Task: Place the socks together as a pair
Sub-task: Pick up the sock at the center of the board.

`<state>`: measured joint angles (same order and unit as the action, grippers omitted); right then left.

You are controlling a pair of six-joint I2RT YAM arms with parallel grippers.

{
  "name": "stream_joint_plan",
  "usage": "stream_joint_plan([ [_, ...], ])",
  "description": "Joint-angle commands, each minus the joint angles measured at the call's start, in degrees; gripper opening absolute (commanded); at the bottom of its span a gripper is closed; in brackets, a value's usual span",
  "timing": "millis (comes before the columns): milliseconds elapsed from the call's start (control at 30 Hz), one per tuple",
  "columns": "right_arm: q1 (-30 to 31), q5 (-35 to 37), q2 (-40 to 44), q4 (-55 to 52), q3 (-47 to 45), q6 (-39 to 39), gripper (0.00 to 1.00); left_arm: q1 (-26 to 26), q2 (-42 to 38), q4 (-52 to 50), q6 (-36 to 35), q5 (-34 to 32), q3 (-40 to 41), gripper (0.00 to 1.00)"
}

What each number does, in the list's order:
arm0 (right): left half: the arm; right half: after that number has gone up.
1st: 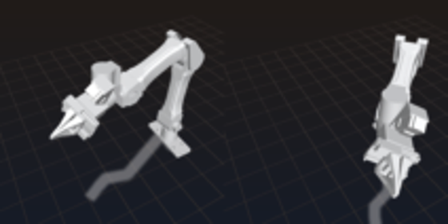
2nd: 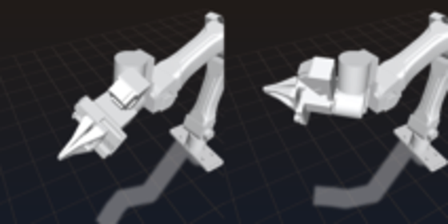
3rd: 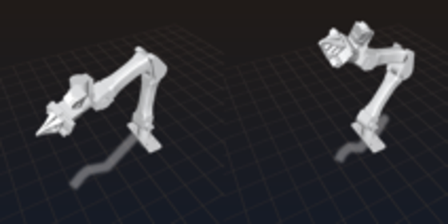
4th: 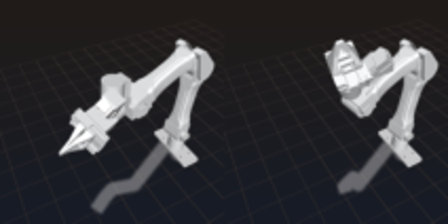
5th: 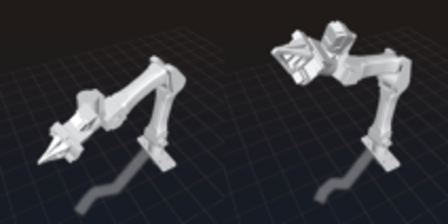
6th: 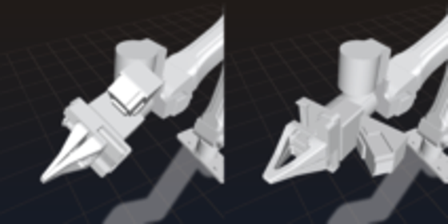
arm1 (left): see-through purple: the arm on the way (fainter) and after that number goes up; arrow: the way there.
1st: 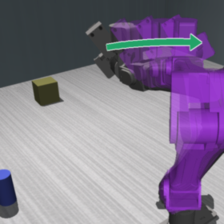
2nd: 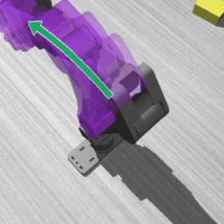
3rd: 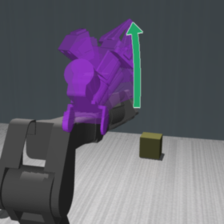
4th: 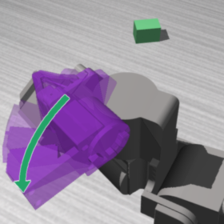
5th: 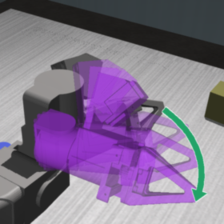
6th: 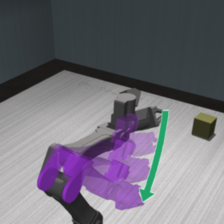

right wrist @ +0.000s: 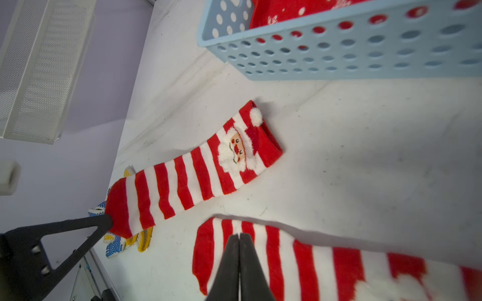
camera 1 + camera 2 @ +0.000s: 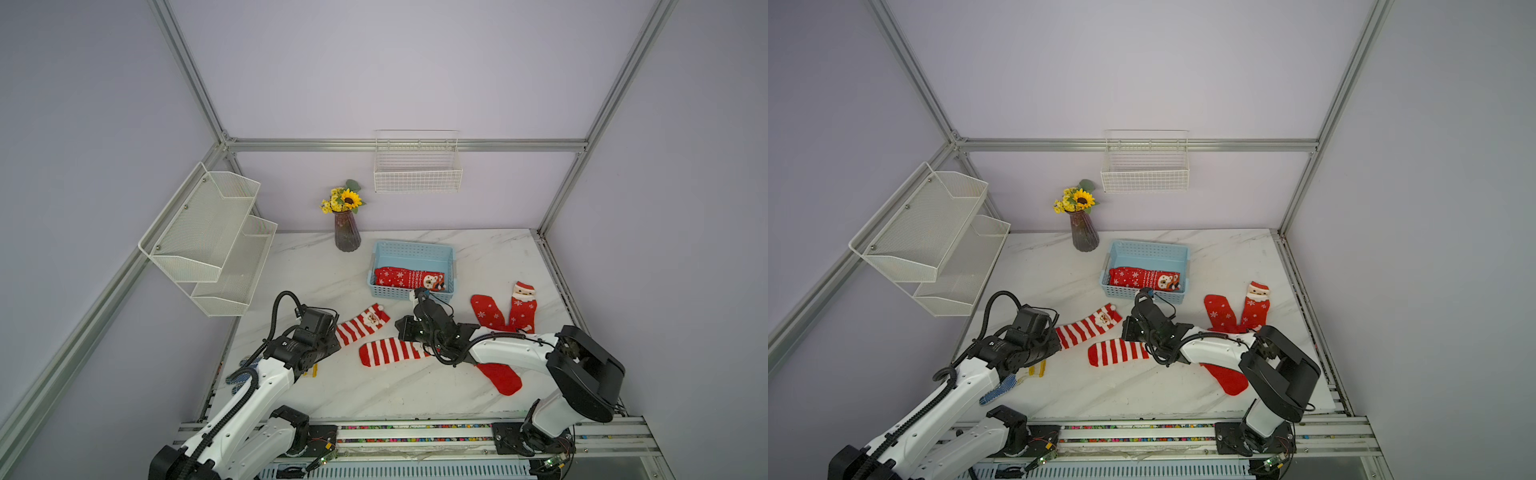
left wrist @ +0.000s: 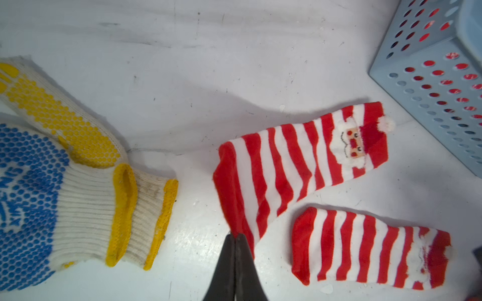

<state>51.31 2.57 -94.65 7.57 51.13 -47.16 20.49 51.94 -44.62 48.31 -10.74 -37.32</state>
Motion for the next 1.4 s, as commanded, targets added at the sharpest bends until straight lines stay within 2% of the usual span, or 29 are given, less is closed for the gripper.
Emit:
stream_joint_plan([
  [0, 1.8, 0.4, -5.0, -4.7, 6.4, 1.1, 0.17, -0.5, -2.4, -4.6, -2.0, -1.1, -3.8, 0.0],
  [167, 1.9, 0.4, -13.8, -9.2, 14.6, 1.4, 0.28, -0.5, -4.3, -7.5, -2.3, -1.6, -5.8, 0.0],
  [533, 1.9, 1.9, -25.0, -14.0, 25.6, 0.2, 0.31, -0.5, -3.3, -8.2, -5.8, 3.4, -8.0, 0.0],
  [1133, 1.9, 8.1, -26.1, -13.6, 29.7, 0.7, 0.38, -0.7, -5.8, -10.9, -6.2, 3.2, -9.7, 0.0],
  [1367, 1.9, 3.1, -31.2, -14.5, 34.4, 1.1, 0.39, -1.2, -6.8, -11.5, -6.3, 2.5, -10.2, 0.0],
])
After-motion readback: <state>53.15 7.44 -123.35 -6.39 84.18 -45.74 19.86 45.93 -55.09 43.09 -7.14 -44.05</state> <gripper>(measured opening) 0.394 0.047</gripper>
